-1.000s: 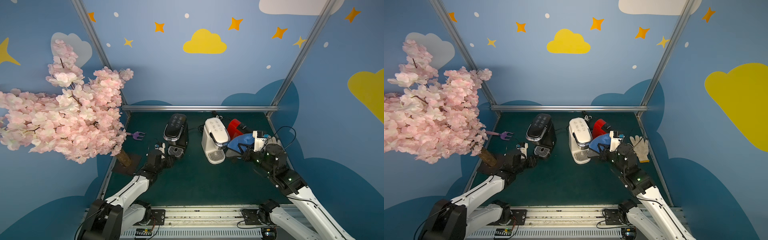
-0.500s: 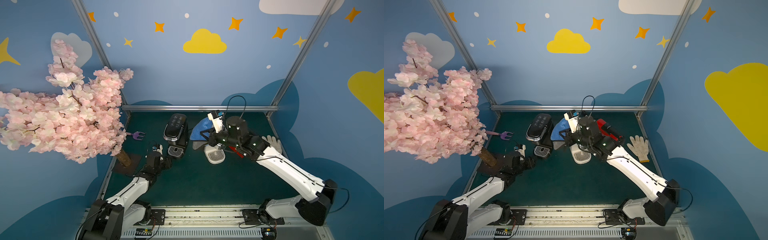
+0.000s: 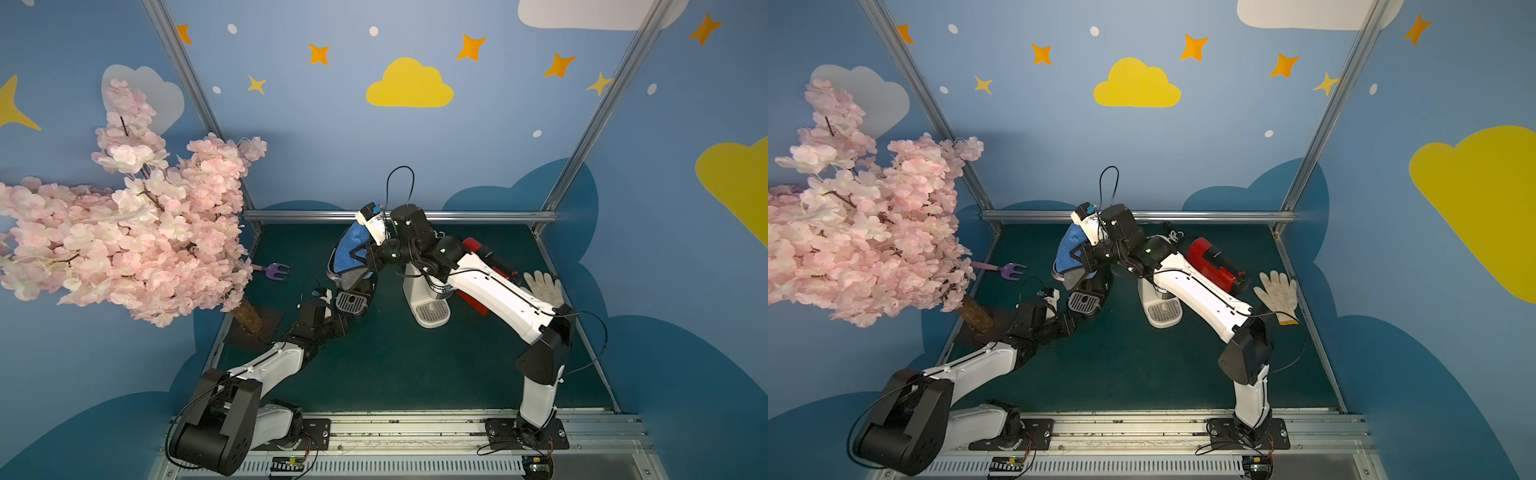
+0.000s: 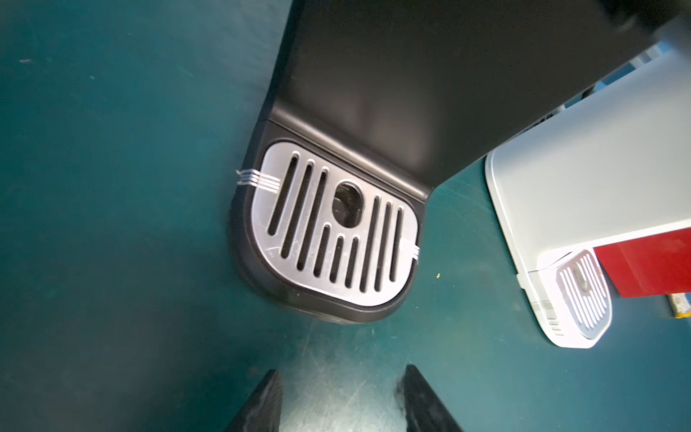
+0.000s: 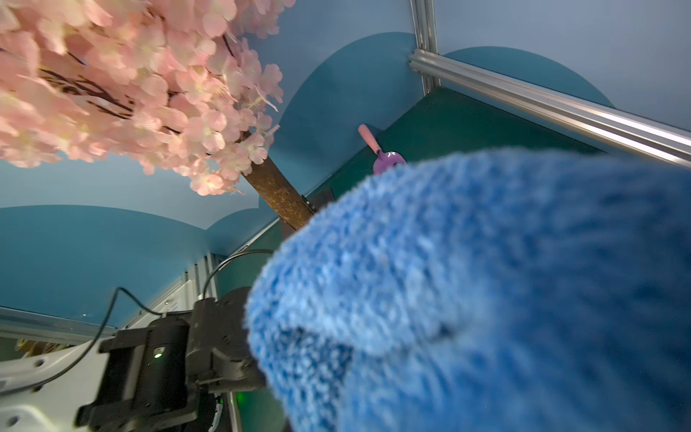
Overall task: Wipe the surface of a coffee machine
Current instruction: Wipe the dirt from the surface of the coffee machine.
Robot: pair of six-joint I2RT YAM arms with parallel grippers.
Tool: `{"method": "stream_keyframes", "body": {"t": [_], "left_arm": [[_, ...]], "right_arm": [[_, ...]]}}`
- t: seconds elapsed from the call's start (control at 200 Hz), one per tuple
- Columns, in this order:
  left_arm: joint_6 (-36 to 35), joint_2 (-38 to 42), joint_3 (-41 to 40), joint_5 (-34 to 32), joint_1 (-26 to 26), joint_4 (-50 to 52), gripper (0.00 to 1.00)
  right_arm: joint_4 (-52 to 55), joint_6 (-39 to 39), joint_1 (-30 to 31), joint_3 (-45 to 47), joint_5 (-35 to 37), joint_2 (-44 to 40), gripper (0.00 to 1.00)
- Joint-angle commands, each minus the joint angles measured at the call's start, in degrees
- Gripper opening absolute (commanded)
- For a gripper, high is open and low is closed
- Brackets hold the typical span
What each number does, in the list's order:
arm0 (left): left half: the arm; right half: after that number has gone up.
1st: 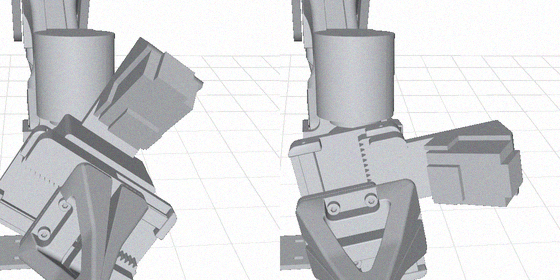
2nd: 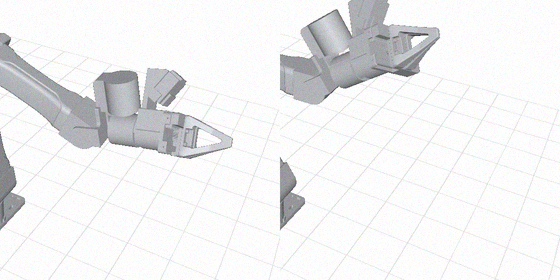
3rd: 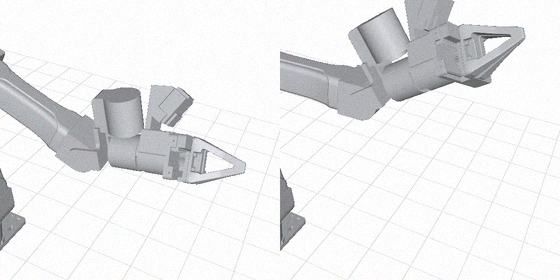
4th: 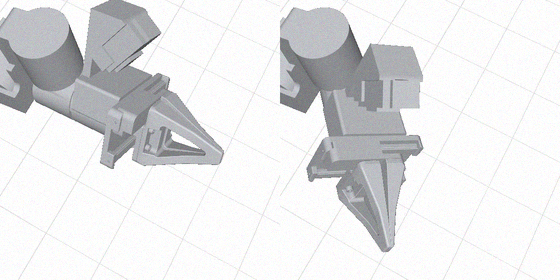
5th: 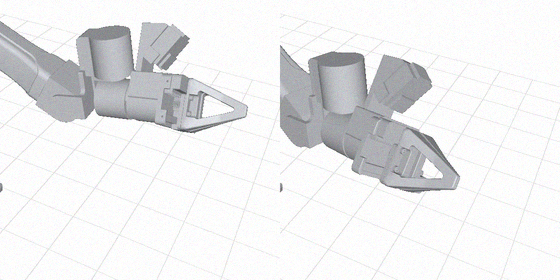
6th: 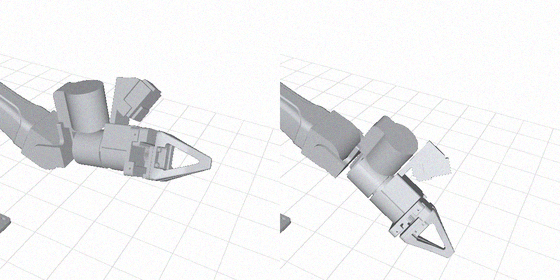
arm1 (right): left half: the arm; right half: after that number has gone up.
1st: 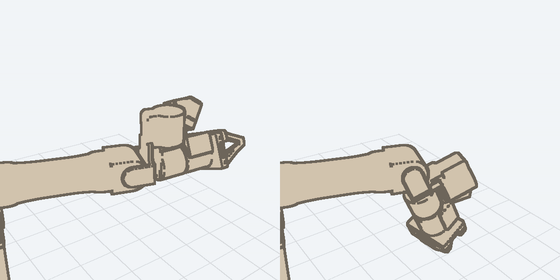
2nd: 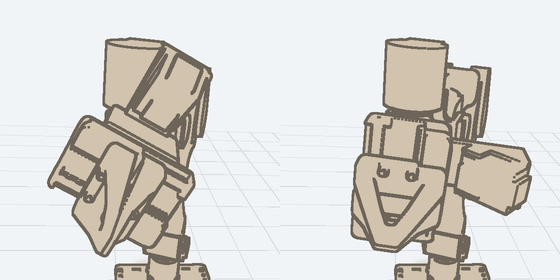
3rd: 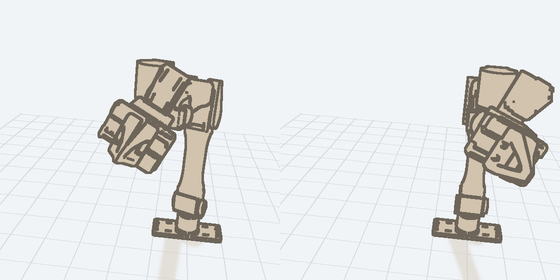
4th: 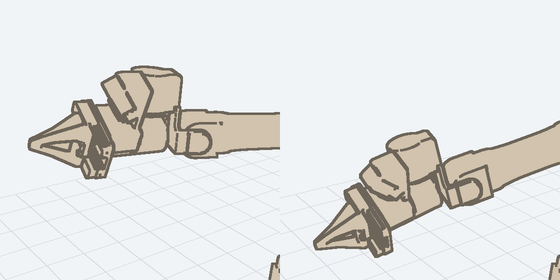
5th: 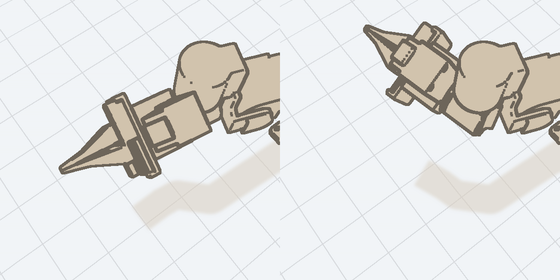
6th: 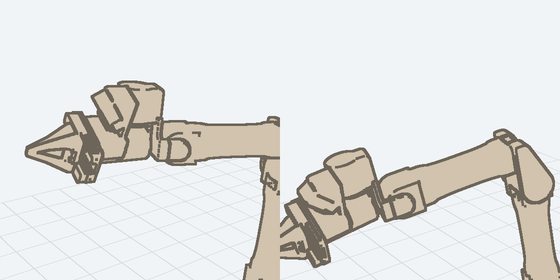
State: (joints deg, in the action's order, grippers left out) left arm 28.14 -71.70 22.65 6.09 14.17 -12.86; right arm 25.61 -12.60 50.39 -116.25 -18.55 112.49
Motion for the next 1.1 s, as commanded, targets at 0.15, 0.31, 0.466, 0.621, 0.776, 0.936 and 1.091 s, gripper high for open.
{"method": "stream_keyframes", "body": {"t": [0.15, 0.31, 0.466, 0.621, 0.776, 0.936, 1.091], "left_arm": [[0.1, 0.3, 0.9, 1.3, -0.2, -0.8, 0.53], [0.1, 0.1, 0.9, 1.6, -0.2, -1.1, 0.53], [0.1, -0.3, 1.1, 1.5, -0.2, -1.0, 0.53], [-0.2, -0.2, 1.2, 1.6, -0.2, -0.5, 0.53], [-0.2, 0.1, 1.1, 1.7, -0.3, -0.7, 0.53], [-0.2, -0.1, 1.2, 1.6, -0.2, -0.8, 0.53], [-0.2, 0.0, 1.2, 1.2, -0.2, -0.6, 0.53]], "right_arm": [[7.8, 2.0, 0.1, -14.7, 2.7, 12.1, 0.0], [10.0, 3.5, -0.6, -20.9, 9.3, 17.2, 0.0], [11.4, 2.9, -2.7, -25.0, 12.6, 21.3, 0.0], [12.7, 2.6, -4.5, -26.9, 16.2, 23.9, 0.0], [13.5, 2.6, -5.8, -26.8, 19.9, 24.6, 0.0], [12.6, 1.2, -6.5, -24.8, 20.0, 24.0, 0.0], [10.3, 0.2, -5.9, -19.9, 19.3, 21.6, 0.0]]}}
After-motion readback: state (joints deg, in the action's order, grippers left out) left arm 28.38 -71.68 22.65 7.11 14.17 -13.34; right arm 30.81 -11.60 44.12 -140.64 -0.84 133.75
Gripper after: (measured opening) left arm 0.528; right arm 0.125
